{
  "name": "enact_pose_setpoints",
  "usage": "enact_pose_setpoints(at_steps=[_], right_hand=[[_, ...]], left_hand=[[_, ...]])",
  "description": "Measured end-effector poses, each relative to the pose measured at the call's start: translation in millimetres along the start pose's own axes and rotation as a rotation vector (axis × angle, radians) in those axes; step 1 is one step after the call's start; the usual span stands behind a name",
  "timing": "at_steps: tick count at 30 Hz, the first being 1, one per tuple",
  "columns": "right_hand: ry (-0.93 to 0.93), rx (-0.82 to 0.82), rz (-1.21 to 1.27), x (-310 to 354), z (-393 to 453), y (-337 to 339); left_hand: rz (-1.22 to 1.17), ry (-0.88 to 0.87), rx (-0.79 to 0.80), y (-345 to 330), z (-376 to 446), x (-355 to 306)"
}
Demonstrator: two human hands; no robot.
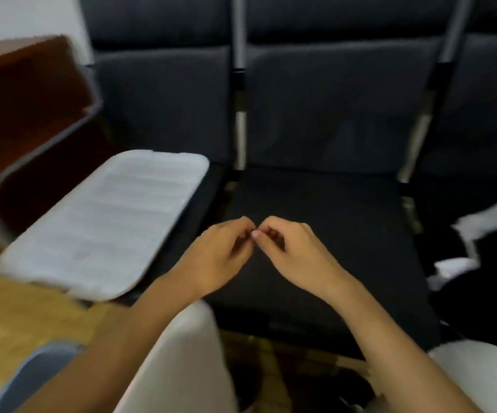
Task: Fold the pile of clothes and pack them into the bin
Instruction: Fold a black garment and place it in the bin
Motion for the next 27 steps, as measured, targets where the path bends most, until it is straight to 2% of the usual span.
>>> enact_pose_setpoints(at_steps=[3,6,9,12,15,17,18,20,22,24,27], right_hand=[[-0.133,-0.263,0.146,-67,-40,104],[-0.274,-0.425,0.038,-127,-93,186],[-0.440,-0.457,-0.090,-180,-151,238],[-0.697,-0.418,-0.154,-229,-207,270],[-0.915,-0.371,-0.211,-260,-252,290],[-0.967,-0.356,-0.202,-268,-266,293],[-0.978,-0.358,-0.197,-270,-271,294],[-0.975,-0.351,-0.191,-271,-271,294],[-0.967,-0.360,-0.178,-269,-270,296],[-0.958,-0.372,-0.165,-263,-265,296],[-0.950,-0.348,-0.148,-255,-255,292]], left_hand=[[-0.061,-0.170,0.111,-67,61,-85],[-0.054,-0.295,0.251,-141,93,-160],[-0.035,-0.394,0.349,-206,107,-221],[-0.014,-0.476,0.379,-259,122,-273],[0.125,-0.505,0.489,-311,133,-300],[0.220,-0.528,0.465,-328,138,-308],[0.205,-0.567,0.389,-329,140,-316],[0.099,-0.551,0.267,-323,145,-317],[-0.068,-0.399,0.236,-314,156,-308],[-0.220,-0.216,0.319,-315,160,-294],[-0.090,-0.173,0.502,-333,152,-290]])
Point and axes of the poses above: each hand's wrist, its own z-axis towards the middle knuckle, its own y-axis out of the back of the hand, x = y × z, the point moved 9 cm from there along z, towards the middle knuckle, and after that the axes turned 10 degrees about z, right-handed, at the moved point
